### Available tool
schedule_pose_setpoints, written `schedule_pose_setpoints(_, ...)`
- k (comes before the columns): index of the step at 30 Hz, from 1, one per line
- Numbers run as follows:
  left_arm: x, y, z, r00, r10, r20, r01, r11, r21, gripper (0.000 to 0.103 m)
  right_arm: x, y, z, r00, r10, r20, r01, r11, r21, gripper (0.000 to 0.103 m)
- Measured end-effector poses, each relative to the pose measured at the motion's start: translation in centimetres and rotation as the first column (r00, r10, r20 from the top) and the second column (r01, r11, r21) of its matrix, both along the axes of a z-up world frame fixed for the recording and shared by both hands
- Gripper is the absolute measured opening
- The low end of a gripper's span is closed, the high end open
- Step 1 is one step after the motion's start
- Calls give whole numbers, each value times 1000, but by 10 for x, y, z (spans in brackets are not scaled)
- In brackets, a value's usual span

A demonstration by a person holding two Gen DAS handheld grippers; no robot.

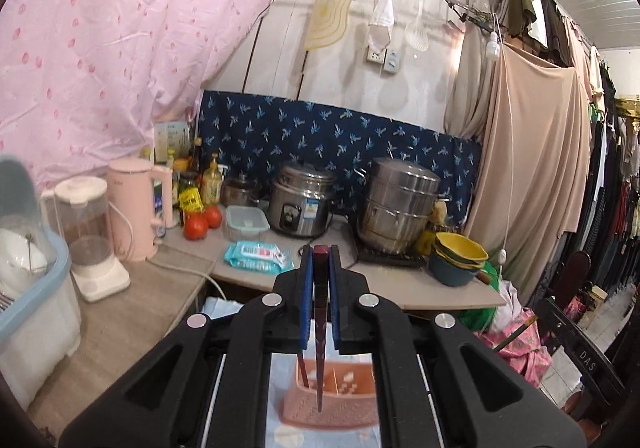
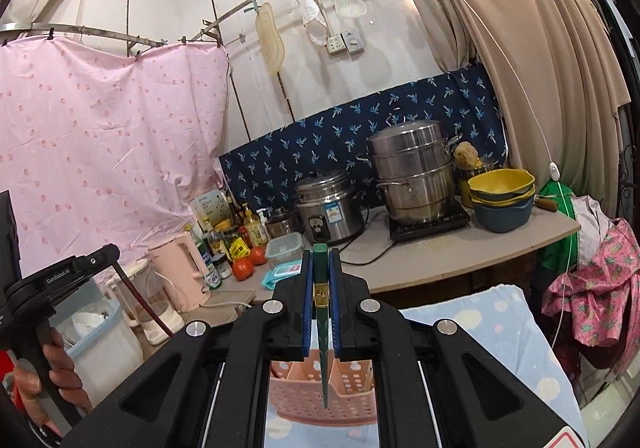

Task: Organize utensils
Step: 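Insert both chopsticks into the pink basket and open both grippers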

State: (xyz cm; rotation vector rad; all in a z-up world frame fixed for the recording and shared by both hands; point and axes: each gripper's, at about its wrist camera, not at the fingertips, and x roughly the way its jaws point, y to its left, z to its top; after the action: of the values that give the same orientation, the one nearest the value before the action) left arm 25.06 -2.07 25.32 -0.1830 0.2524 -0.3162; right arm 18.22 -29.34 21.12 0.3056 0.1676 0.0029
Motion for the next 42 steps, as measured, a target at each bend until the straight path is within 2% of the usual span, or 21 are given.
schedule_pose_setpoints(6,37,-12,-9,1000,1,-20,-2,1000,-18,7,32,-7,-1,1000,3,23,-5,998,63,7)
schedule_pose_setpoints(10,56,-20,-29,998,2,-62,-2,1000,1,7,57,-8,-18,999,27,-29,-24,995,98,7)
schedule_pose_setpoints(17,80,-26,-69,989,-3,-149,6,1000,19,7,84,0,-62,988,46,-146,-35,996,78,7)
schedule_pose_setpoints(24,82,-27,-89,982,1,-188,6,999,35,8,94,5,-85,980,41,-197,-31,998,52,8)
schedule_pose_setpoints(25,82,-26,-90,982,7,-188,0,999,36,10,92,4,-86,981,31,-193,-22,998,52,11)
schedule_pose_setpoints(26,81,-26,-90,982,13,-188,-7,999,35,21,91,3,-86,982,23,-190,-13,999,53,17)
schedule_pose_setpoints(27,79,-23,-91,982,24,-187,-19,999,30,41,89,2,-87,982,14,-190,-4,999,54,24)
schedule_pose_setpoints(29,75,-18,-91,983,45,-178,-42,999,17,52,83,-2,-86,984,-4,-177,16,998,65,45)
schedule_pose_setpoints(35,53,-9,-94,982,60,-182,-50,997,60,52,56,-8,-83,986,-9,-167,22,997,72,47)
schedule_pose_setpoints(42,4,-1,-115,976,68,-207,-38,988,148,54,12,3,-94,976,12,-219,-6,1000,29,47)
